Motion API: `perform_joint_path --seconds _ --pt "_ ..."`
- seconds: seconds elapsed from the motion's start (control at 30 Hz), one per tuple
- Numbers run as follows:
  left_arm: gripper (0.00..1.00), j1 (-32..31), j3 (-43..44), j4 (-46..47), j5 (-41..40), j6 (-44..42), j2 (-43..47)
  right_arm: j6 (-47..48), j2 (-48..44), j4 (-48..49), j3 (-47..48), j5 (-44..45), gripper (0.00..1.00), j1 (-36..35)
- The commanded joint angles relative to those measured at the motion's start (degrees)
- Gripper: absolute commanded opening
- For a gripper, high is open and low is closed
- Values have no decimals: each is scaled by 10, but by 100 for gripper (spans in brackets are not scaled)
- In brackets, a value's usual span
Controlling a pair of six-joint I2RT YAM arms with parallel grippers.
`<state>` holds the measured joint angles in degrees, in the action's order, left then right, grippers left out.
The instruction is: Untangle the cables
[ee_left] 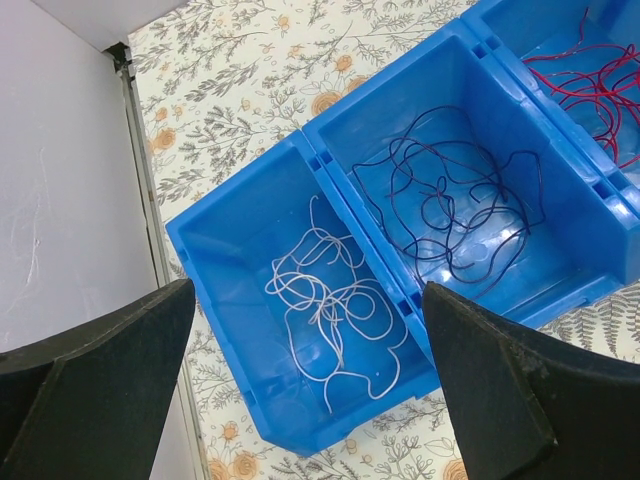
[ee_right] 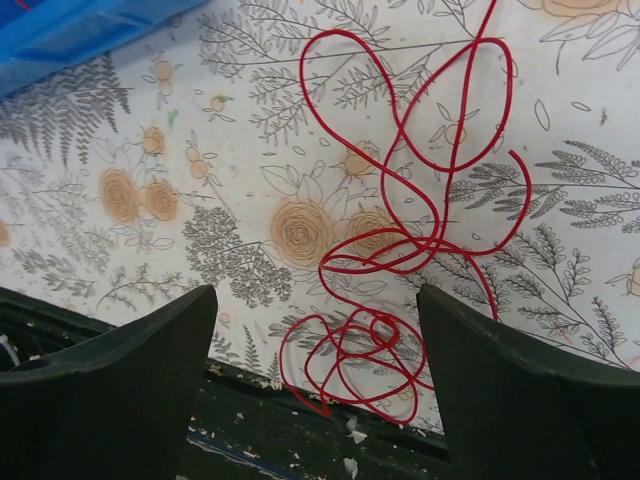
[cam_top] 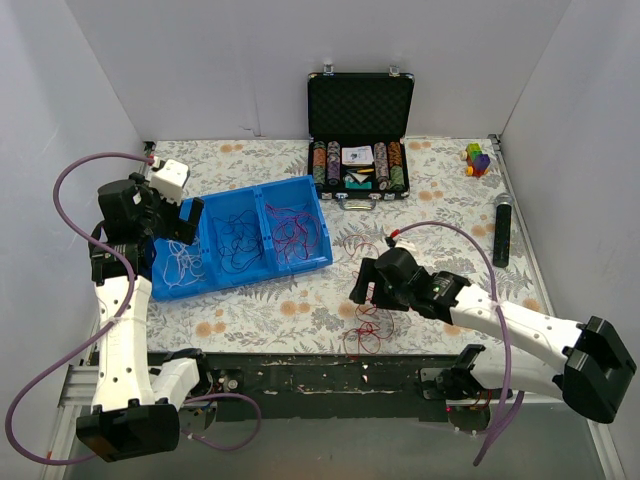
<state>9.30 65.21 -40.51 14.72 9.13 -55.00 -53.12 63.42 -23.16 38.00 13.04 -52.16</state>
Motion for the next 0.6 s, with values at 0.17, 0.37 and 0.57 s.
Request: perform_joint_path --seconds 0.17,0.37,0.57 --pt "98 3 2 -1 13 -3 11 -6 -4 0 17 -8 89 -1" --pt "98 3 4 0 11 -4 12 -26 5 -1 18 25 80 -1" --pt "98 3 -2 3 8 -5 17 -30 43 10 26 66 69 -1"
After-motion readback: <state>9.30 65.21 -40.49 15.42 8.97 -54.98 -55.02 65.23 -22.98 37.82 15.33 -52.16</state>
